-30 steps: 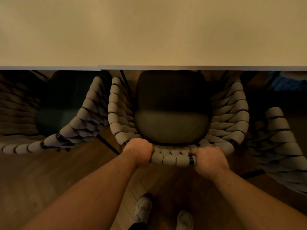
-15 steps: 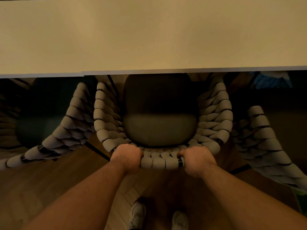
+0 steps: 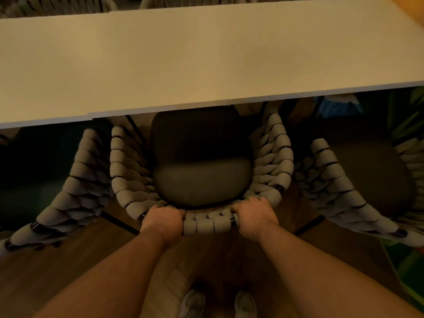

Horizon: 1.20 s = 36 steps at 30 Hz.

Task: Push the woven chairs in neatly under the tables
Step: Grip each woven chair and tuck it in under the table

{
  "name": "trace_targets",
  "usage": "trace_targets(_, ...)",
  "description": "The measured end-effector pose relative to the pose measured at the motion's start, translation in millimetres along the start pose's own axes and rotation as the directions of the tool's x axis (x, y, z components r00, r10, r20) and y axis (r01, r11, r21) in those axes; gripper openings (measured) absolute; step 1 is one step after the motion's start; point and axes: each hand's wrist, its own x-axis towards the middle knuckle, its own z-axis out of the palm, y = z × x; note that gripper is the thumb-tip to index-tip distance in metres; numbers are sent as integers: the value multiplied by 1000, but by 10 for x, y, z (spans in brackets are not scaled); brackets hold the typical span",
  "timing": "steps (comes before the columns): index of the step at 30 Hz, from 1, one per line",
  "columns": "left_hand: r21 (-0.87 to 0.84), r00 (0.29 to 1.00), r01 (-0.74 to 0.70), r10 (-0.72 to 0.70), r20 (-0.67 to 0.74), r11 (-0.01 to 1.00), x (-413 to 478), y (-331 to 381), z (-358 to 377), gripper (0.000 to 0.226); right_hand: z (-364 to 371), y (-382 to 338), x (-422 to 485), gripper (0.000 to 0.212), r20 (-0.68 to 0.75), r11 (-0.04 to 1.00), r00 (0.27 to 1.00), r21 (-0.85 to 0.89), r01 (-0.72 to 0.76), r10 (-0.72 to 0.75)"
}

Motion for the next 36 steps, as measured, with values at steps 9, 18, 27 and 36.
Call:
trace_targets(9, -100, 987, 9, 7, 159, 995, -371, 139, -388, 44, -210, 179, -1097, 80, 34, 908, 983, 377, -181, 182)
trace_targets(18, -378, 996, -86, 86, -16, 922, -736, 1038, -756, 90, -142, 1042, -2410, 79, 151, 357, 720, 787, -502, 678)
trace_targets(27, -799, 993, -26, 107, 48, 601, -821, 3126, -1149, 123, 592, 2534, -3347, 102, 306, -69, 527, 904, -421, 793)
trace_targets(36, -982, 983, 181, 11, 182, 50, -811, 4749, -1303, 107, 1069, 3991, -3693, 110, 354, -131, 545, 905, -405, 760)
